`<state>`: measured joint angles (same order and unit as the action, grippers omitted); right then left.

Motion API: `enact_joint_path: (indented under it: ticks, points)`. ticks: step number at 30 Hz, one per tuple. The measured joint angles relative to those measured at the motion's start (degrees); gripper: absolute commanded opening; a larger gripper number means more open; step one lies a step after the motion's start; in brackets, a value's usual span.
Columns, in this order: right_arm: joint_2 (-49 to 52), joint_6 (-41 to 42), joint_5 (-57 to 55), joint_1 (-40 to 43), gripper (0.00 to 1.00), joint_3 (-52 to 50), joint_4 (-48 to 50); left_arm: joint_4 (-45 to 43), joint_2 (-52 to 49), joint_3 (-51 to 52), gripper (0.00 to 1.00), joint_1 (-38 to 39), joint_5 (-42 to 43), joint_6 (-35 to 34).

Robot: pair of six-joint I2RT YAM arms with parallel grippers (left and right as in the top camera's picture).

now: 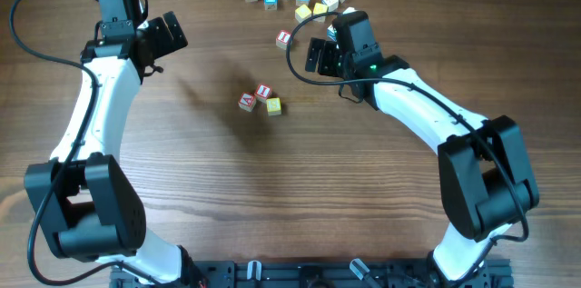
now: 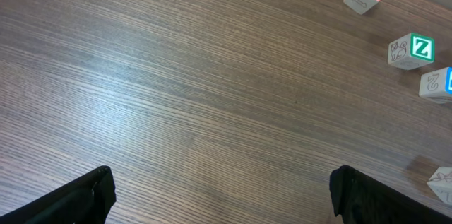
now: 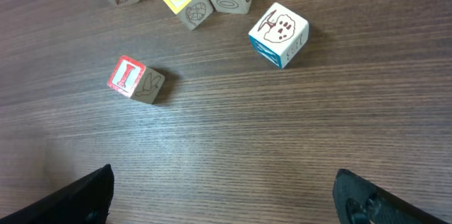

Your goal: Form a circle

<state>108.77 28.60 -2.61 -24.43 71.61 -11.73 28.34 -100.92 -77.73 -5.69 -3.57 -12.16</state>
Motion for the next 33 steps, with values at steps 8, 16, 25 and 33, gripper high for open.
enact_joint_path:
  ticks: [8, 16, 25, 33]
  points:
    - [-0.04, -4.57, 7.19, 0.00, 0.04, 4.66, -5.97, 0.02, 0.00, 0.00, 1.00, 0.00, 0.00, -0.02]
    - [-2.19, -6.47, 8.20, 0.00, 0.04, 18.21, -12.55, 0.02, 0.00, 0.00, 1.00, 0.00, 0.02, 0.00]
    - [-2.27, -6.86, 8.20, 0.00, 0.04, 18.21, -13.62, 0.02, 0.00, 0.00, 1.00, 0.00, 0.02, -0.02]
    - [-2.27, -6.88, 4.39, 0.00, 0.04, 18.16, -13.31, 0.02, 0.00, 0.00, 1.00, 0.00, 0.02, 0.00]
